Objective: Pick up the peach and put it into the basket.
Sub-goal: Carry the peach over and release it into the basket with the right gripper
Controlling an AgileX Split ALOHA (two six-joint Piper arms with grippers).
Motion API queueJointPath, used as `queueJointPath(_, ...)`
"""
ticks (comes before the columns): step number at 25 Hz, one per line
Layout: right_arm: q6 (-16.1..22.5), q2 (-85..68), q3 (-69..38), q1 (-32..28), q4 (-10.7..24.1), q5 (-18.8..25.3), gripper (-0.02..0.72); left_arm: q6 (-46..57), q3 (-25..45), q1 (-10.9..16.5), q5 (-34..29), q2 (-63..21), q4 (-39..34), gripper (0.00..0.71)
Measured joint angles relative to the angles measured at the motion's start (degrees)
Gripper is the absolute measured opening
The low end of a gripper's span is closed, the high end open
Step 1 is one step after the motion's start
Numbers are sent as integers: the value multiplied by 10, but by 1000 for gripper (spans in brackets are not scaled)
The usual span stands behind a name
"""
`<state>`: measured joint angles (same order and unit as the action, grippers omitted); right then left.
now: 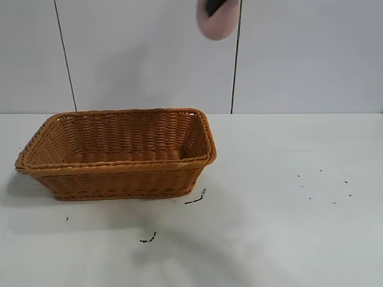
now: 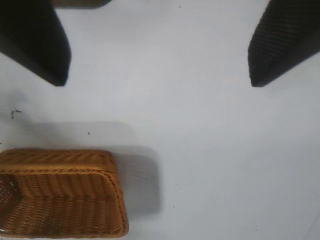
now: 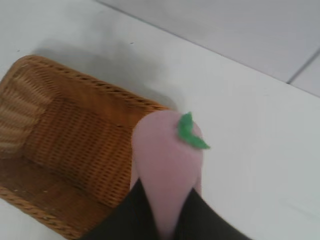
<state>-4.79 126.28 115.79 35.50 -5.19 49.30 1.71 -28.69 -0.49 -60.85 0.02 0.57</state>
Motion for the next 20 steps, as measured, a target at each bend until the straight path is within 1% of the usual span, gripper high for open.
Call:
queueJointPath(6,0,96,0,13,6,-54,-11,0,0,0,0,0,0,693)
queueJointPath(8,0,113,0,14,11,-59,-7,0,0,0,0,0,0,693)
queueJointPath(10,0,120,0,14,14,-56,27,0,0,0,0,0,0,693)
queueJointPath(11,0,120,0,14,14,-55,77,0,0,0,0,0,0,693)
queueJointPath(12,0,120,0,14,14,-54,154,0,0,0,0,0,0,693)
queueJointPath(14,0,116,0,14,14,-53,359,0,0,0,0,0,0,693)
queueJointPath(15,0,112,0,14,14,-53,485,0,0,0,0,0,0,693)
queueJointPath(16,0,108,0,14,15,-53,571,0,0,0,0,0,0,693)
queueJointPath(17,0,101,0,14,15,-53,621,0,0,0,0,0,0,693)
queueJointPath(18,0,93,0,14,15,-53,647,0,0,0,0,0,0,693)
queueJointPath(19,0,83,2,14,15,-51,666,0,0,0,0,0,0,693)
queueJointPath(20,0,83,2,14,15,-51,666,0,0,0,0,0,0,693)
